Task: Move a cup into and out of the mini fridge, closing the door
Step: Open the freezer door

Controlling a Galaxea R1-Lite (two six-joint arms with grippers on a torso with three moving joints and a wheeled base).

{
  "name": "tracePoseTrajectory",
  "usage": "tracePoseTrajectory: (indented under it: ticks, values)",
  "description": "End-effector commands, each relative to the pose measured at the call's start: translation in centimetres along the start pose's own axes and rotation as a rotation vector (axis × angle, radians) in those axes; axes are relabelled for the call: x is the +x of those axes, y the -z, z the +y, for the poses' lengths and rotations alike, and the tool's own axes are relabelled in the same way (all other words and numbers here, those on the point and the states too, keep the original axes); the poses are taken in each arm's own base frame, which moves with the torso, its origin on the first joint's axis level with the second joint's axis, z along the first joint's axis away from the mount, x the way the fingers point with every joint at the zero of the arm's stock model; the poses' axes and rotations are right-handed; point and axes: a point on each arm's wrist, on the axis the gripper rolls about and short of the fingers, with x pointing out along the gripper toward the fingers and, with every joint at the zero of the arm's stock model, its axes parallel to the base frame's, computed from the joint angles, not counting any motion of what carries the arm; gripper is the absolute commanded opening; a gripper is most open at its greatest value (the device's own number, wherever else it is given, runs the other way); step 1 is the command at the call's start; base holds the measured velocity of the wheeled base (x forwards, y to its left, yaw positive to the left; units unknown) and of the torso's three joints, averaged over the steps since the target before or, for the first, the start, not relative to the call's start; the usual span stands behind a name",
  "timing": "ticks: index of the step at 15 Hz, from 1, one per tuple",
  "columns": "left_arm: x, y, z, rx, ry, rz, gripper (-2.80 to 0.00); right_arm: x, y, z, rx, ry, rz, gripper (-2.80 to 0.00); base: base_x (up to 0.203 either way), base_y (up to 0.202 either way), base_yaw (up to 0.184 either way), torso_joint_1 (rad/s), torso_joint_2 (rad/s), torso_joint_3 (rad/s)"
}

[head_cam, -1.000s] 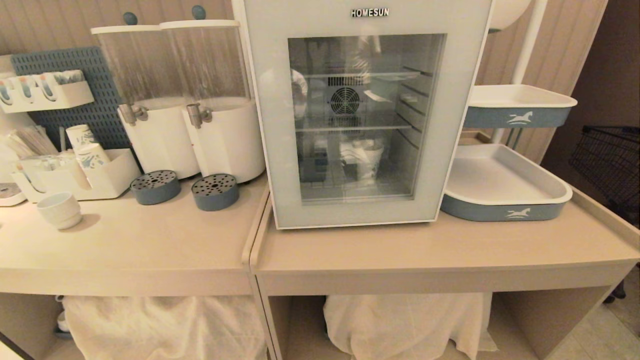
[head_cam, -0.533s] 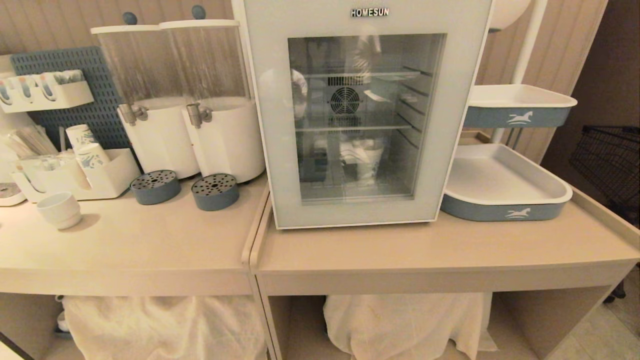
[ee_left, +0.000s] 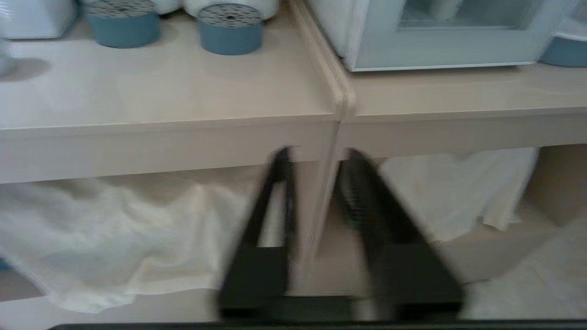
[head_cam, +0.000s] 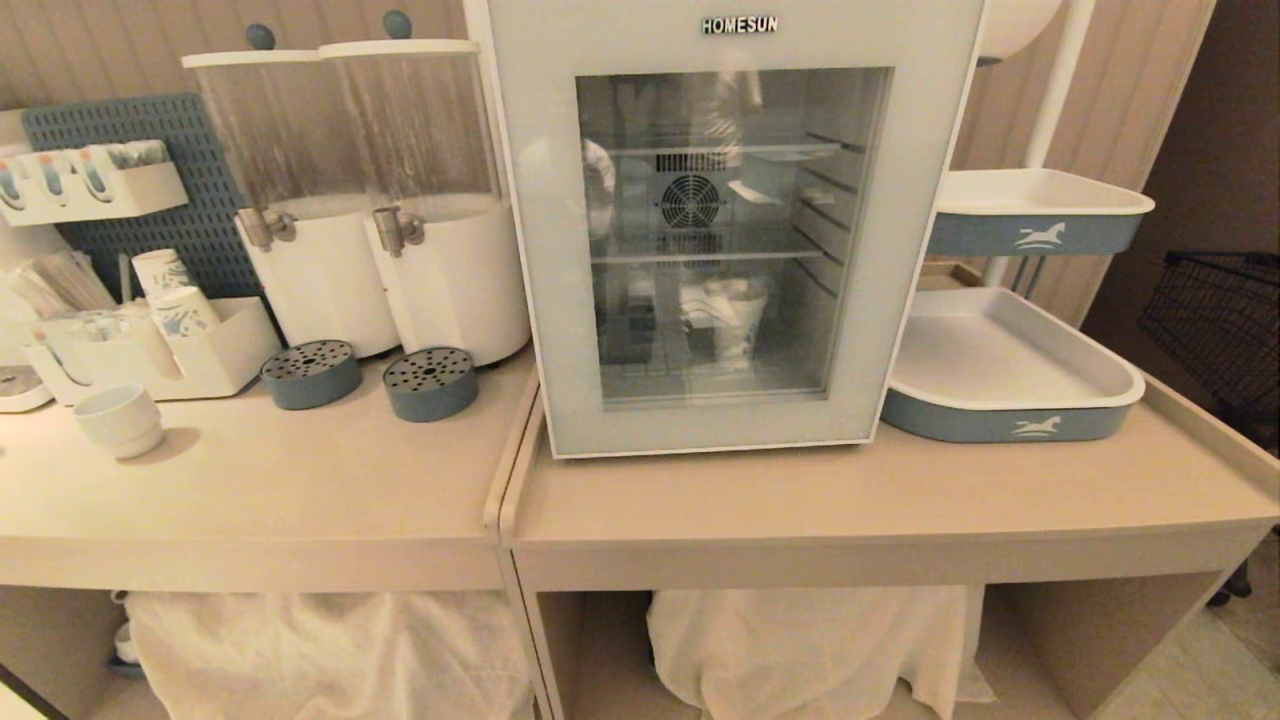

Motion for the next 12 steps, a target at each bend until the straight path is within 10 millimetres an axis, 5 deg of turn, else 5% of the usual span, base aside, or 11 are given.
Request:
tracePoseTrajectory:
  ticks: [1,5,12]
  values:
    - [1.1,-0.5,0.1,-0.027,0.047,0.061,0.00,0.0,0.0,0.0,-0.001,-0.001,0.000,-2.80,0.000,0.000,0.000,0.000,0.00,0.000]
    - [3.3,-4.4,-0.2,-0.097,0.210,0.060,0.00,0.0,0.0,0.0,-0.001,-0.001,0.000,-2.80,0.000,0.000,0.000,0.000,0.00,0.000]
    - [11.2,-9.6,-1.4,-0.124,0.308,0.040,0.00,0.0,0.0,0.0,-0.001,-0.001,0.000,-2.80,0.000,0.000,0.000,0.000,0.00,0.000]
